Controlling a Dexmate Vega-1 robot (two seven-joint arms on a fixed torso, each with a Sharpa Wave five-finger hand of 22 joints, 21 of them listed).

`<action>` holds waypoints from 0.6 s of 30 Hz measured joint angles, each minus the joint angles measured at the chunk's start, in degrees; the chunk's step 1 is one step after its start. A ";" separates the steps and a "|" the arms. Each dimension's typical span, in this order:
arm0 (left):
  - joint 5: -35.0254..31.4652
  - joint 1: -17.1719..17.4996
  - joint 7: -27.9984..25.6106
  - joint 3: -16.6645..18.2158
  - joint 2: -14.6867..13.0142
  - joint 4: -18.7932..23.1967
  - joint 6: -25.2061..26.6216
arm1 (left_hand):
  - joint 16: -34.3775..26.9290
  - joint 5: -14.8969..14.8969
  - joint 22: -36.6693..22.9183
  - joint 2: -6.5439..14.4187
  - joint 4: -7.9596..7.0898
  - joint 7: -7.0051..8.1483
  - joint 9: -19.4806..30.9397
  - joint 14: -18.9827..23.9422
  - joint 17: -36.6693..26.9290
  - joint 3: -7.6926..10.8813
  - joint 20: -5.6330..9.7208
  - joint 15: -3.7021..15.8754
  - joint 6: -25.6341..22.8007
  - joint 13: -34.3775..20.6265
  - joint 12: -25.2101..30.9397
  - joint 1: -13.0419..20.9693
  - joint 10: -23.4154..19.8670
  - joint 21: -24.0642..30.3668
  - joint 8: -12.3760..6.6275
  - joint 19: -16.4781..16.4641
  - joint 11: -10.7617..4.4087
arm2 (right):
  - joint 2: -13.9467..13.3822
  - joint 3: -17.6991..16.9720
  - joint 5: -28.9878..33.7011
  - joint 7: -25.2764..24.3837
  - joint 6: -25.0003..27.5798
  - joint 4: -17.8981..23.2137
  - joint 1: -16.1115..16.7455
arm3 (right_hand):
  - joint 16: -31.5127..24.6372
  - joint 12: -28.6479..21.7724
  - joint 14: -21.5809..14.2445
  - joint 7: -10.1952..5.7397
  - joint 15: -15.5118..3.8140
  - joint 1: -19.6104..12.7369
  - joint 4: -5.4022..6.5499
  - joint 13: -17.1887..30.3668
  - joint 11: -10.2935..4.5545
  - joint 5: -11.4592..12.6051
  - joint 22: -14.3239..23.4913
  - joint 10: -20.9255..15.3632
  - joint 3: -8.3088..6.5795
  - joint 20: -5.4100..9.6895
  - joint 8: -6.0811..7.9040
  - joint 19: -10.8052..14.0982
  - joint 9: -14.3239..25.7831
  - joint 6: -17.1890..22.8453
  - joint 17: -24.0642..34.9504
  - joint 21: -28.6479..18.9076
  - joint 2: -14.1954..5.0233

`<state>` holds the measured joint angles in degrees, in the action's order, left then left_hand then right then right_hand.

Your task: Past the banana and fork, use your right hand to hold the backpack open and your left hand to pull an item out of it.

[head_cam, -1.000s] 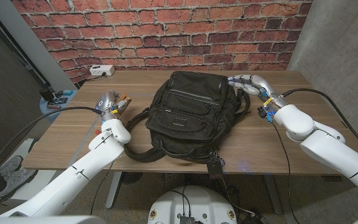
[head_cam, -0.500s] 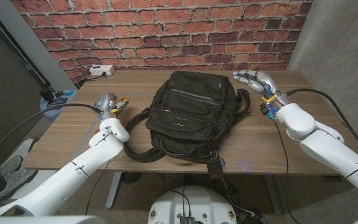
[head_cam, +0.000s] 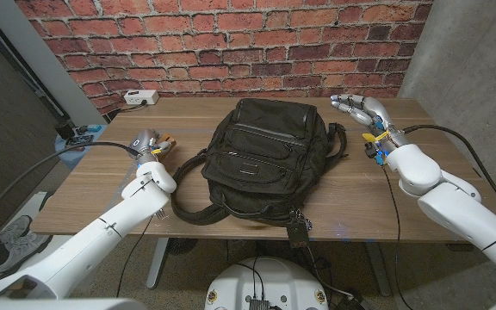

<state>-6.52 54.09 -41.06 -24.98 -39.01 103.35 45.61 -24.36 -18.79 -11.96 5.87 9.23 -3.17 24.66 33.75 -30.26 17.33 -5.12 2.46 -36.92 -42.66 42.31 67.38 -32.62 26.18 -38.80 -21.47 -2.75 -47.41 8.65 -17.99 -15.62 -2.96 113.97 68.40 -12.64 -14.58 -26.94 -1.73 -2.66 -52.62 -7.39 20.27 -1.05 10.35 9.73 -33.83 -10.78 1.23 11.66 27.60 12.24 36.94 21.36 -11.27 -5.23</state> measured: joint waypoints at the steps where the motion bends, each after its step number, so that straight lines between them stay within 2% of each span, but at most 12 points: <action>1: 0.00 -0.22 0.00 -0.10 0.01 -0.31 0.00 | 0.00 0.00 0.00 0.03 0.00 0.00 -0.13 0.00 0.00 0.00 0.00 0.00 0.00 0.00 0.00 -0.03 0.00 0.00 0.01 0.00 0.00 | 0.00 0.00 -0.07 -0.20 -0.30 0.00 0.00 | 0.00 0.19 0.48 0.00 -0.03 0.55 0.13 -0.08 0.00 0.00 0.00 0.00 0.13 0.00 0.00 0.00 0.00 0.00 -0.09 0.00 -0.04; 4: 0.32 -0.94 0.25 -0.49 0.04 -1.49 -1.14 | 0.00 0.01 0.00 0.08 0.00 0.00 -0.18 0.00 0.00 0.00 0.00 0.00 0.01 0.00 0.00 -0.09 0.00 0.00 0.22 0.00 0.00 | 1.16 -0.63 -0.29 -0.67 -1.23 -0.48 0.72 | 0.00 0.47 0.61 0.31 0.02 2.06 0.84 -0.09 0.32 0.00 0.00 0.32 0.70 0.00 0.00 0.00 0.00 -0.32 -0.11 0.00 -0.78; 6: 0.36 -1.29 0.28 -0.70 0.05 -1.93 -1.35 | 0.00 0.01 0.00 0.07 0.00 0.01 -0.25 0.00 0.00 0.00 0.00 0.00 0.02 0.00 0.00 -0.12 0.00 0.00 0.26 0.00 0.00 | 1.44 -0.70 -0.43 -0.88 -1.82 -0.73 0.82 | 0.00 0.53 0.61 0.31 0.02 2.11 1.09 -0.32 0.32 0.00 0.00 0.31 0.58 0.00 0.00 0.00 0.00 -0.32 -0.11 0.00 -0.83; 18: 0.39 -3.32 0.24 -1.97 0.30 -4.30 -3.54 | -0.01 0.23 -0.01 -0.04 -0.01 0.10 -0.65 0.01 -0.01 0.64 0.00 0.00 -0.15 0.00 -0.49 -0.25 0.00 0.00 0.32 -0.01 0.01 | 4.87 -1.20 -1.24 -1.86 -6.23 -4.79 1.28 | 0.00 0.88 1.23 0.44 0.02 2.88 1.08 -0.35 0.32 0.00 0.00 0.31 0.58 0.32 0.00 0.31 0.01 -0.46 -0.10 0.00 -1.15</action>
<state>-6.13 50.77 -40.82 -26.95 -38.71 99.04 42.07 -24.36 -18.56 -11.97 5.83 9.22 -3.08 24.01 33.76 -30.27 17.97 -5.12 2.46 -37.07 -42.66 41.81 67.13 -32.62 26.18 -38.48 -21.48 -2.75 -42.54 7.45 -19.22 -17.48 -9.18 109.18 69.68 -12.64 -13.70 -25.71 -1.29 -2.64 -49.75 -6.30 19.91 -0.73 10.35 9.73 -33.51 -10.20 1.55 11.66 27.91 12.25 36.48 21.26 -11.26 -6.37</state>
